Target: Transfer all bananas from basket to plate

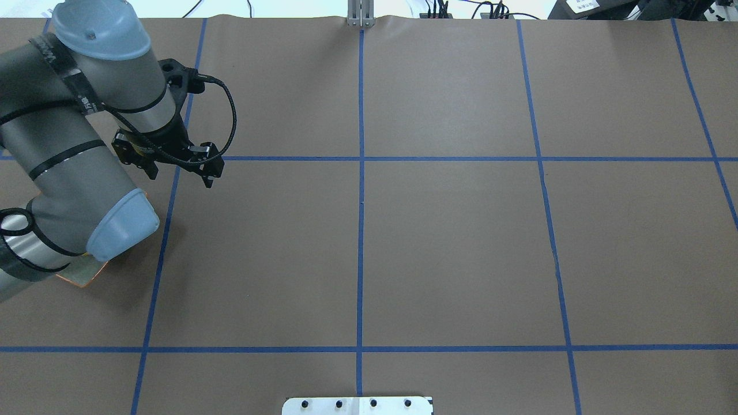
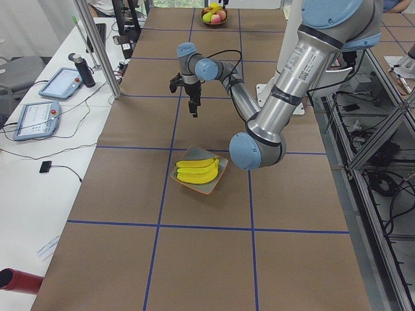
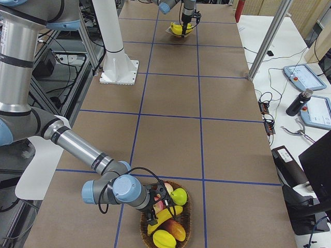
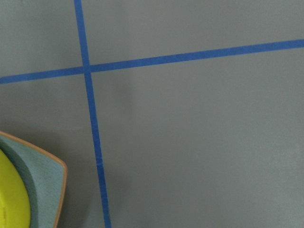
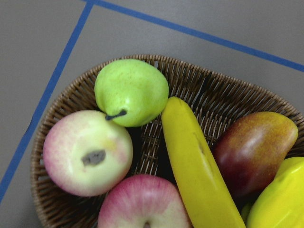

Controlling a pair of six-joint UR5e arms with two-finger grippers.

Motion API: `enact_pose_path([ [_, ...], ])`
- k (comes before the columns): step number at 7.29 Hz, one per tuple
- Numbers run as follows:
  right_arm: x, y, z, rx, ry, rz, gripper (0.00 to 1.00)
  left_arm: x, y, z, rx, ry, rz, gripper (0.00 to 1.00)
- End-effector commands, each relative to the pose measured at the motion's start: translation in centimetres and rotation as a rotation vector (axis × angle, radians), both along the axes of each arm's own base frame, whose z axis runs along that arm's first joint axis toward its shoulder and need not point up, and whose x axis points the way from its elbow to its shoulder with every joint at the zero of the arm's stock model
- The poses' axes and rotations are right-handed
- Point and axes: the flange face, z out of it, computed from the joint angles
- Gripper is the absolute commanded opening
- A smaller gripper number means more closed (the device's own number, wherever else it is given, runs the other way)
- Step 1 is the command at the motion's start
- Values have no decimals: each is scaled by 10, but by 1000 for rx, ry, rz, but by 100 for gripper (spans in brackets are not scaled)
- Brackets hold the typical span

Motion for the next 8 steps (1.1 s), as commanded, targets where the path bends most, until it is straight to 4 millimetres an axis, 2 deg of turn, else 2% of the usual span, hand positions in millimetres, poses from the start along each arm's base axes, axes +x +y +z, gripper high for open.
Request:
enact_pose_path([
  [1,6,1,12,77,157,-145,99,11,4,5,-9,-1,-4,100],
  [3,8,-6,15,110,201,-257,97,12,5,6,-9,-1,-2,100],
  [4,11,-9,16,108,243,-285,90,12,5,6,-2,6,-3,100],
  [5,6,-15,18,125,297,-346,85,12,5,8,1,8,-4,100],
  [8,-12,-31,19,113,283,-421,85,12,5,9,0,7,-4,100],
])
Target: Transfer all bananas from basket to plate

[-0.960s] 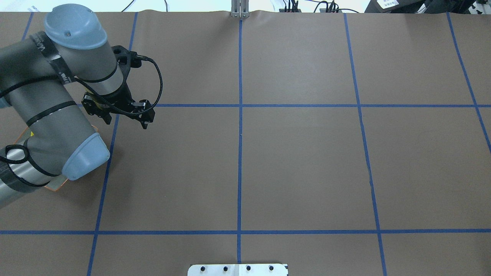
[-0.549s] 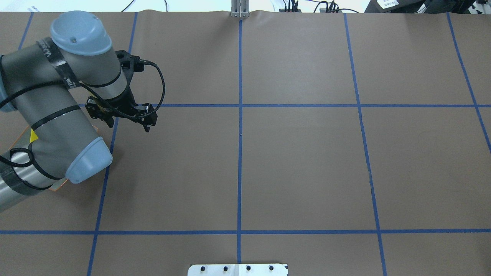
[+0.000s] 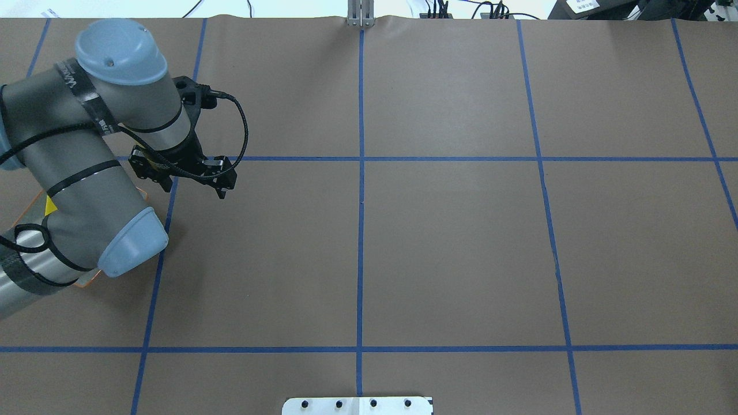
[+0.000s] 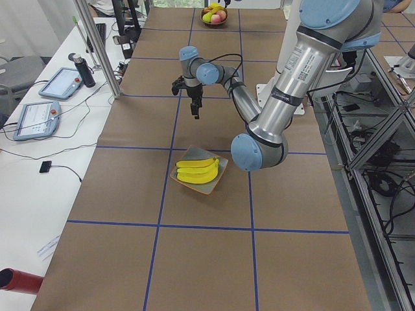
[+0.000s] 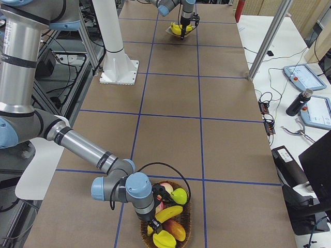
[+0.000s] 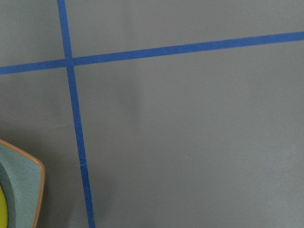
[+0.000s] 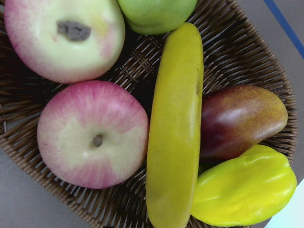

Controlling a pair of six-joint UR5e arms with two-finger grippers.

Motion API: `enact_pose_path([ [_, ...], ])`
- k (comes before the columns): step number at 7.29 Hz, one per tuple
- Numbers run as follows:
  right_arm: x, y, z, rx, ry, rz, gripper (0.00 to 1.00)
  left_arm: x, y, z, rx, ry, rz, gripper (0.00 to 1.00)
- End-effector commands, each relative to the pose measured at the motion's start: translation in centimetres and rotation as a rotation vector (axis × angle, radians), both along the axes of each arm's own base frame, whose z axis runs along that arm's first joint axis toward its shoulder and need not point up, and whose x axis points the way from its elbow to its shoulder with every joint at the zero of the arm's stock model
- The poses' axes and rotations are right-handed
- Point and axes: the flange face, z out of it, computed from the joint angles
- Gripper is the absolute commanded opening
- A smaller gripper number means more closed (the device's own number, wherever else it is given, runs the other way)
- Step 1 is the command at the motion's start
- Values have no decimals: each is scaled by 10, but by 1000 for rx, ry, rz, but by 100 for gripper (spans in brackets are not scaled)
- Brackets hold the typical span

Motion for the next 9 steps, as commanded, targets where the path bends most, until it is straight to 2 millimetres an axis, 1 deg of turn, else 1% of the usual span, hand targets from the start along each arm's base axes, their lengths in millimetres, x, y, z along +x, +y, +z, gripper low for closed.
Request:
enact_pose_path([
  [1,-14,-13,-2,-2,-1,-48,85,0,0,0,0,0,0,100],
  [3,-16,-29,-6,18,5,-97,84,1,-1,3,-2,-4,-1,100],
  [5,-16,-31,-4,12,10,-111,82,1,-1,1,-1,3,-9,100],
  [7,-16,-26,4,12,14,-141,81,2,-2,2,-3,2,-10,100],
  [9,-16,-27,4,11,13,-141,78,2,-2,1,-1,4,-10,100],
])
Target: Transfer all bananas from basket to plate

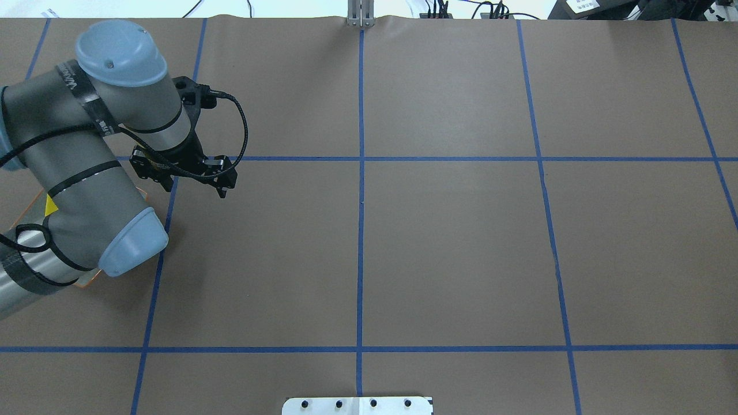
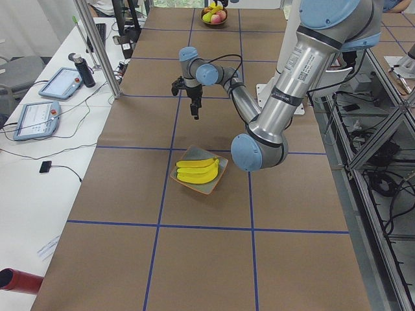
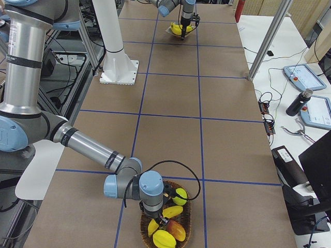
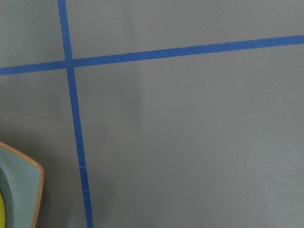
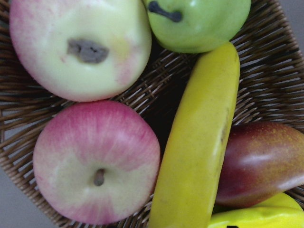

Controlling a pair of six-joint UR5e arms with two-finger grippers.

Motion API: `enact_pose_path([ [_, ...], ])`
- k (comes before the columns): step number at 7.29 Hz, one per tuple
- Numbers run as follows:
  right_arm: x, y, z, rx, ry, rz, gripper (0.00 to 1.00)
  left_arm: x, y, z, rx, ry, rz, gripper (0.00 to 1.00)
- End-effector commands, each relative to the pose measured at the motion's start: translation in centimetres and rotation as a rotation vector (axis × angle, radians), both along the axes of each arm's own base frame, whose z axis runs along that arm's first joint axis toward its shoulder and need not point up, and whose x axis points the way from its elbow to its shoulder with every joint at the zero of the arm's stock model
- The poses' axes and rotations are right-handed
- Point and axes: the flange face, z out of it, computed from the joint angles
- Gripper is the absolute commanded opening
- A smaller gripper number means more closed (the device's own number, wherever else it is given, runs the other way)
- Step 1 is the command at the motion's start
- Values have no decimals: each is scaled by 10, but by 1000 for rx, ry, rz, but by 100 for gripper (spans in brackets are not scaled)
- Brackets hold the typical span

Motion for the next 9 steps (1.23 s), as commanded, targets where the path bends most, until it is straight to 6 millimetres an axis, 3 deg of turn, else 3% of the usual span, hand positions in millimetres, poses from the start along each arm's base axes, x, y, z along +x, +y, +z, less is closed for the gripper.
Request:
enact_pose_path([
  [1,0,-8,-3,1,-3,-3,66,2,-2,1,4,4,0,100],
  [2,0,-10,-2,-4,0,-10,48,2,-2,6,6,6,0,100],
  [3,0,-9,1,-4,0,-23,43,3,-2,6,11,12,-1,100],
  [4,0,-10,4,-8,-1,-25,25,3,-2,6,11,12,-1,100],
  [5,0,-18,2,-6,-4,-23,0,3,-3,6,9,13,-5,100],
  [7,-1,-36,-17,-13,-34,-22,0,3,-3,6,10,13,-4,100],
  [9,23,-44,-57,-20,-95,47,0,3,-3,5,12,16,-5,100],
])
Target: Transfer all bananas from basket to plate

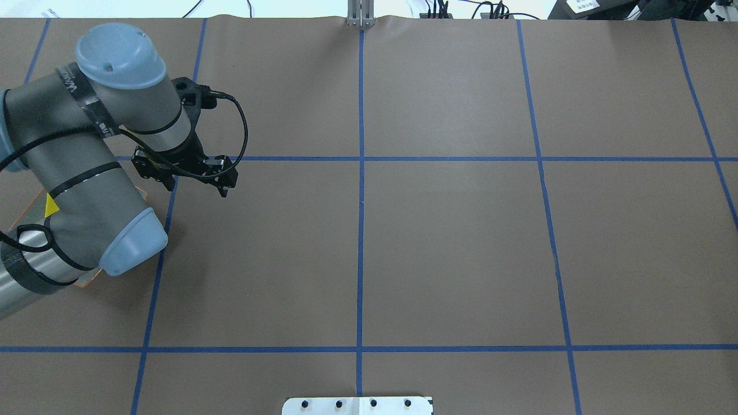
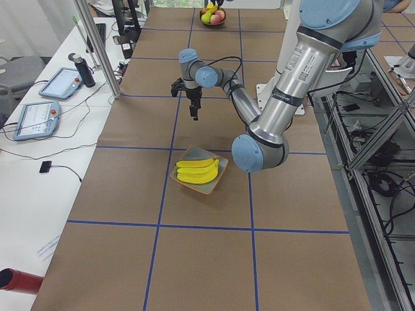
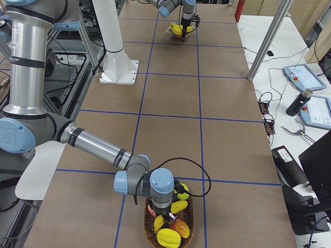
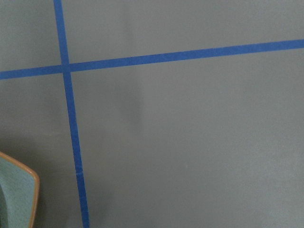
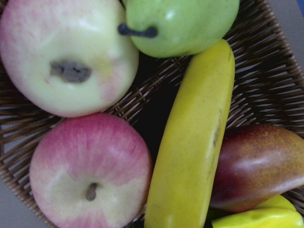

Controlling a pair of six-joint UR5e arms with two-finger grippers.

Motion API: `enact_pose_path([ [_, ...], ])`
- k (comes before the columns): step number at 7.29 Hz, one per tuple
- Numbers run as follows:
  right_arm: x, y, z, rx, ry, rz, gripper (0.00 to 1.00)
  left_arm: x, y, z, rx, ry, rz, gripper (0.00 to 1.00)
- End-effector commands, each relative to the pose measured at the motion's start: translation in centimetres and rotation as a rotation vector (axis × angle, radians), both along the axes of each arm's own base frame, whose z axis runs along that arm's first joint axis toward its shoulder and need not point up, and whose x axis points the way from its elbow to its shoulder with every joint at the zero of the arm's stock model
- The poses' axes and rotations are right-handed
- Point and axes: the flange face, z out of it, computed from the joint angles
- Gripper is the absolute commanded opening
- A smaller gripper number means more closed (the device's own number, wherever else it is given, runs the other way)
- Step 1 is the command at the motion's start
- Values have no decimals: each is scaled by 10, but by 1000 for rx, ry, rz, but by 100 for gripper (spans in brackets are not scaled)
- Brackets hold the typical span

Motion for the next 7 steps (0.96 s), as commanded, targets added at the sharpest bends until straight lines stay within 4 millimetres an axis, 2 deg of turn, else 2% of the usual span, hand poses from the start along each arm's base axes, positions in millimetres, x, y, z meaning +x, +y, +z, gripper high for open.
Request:
enact_pose_path([
  [1,26,-10,-45,-6,-29,58,0,3,-3,3,10,10,0,100],
  [3,39,-31,-89,-1,-27,94,0,5,-6,5,14,14,-2,100],
  [4,41,-54,-117,-37,-46,190,0,5,-6,1,19,23,-2,100],
  [5,33,-62,-140,-98,-132,318,0,4,-8,-6,37,56,-23,100],
  [6,0,-81,-168,-163,-209,380,0,8,-13,-11,51,105,-60,99],
  [7,-45,-99,-201,-201,-239,390,0,17,-20,-7,53,145,-93,99],
])
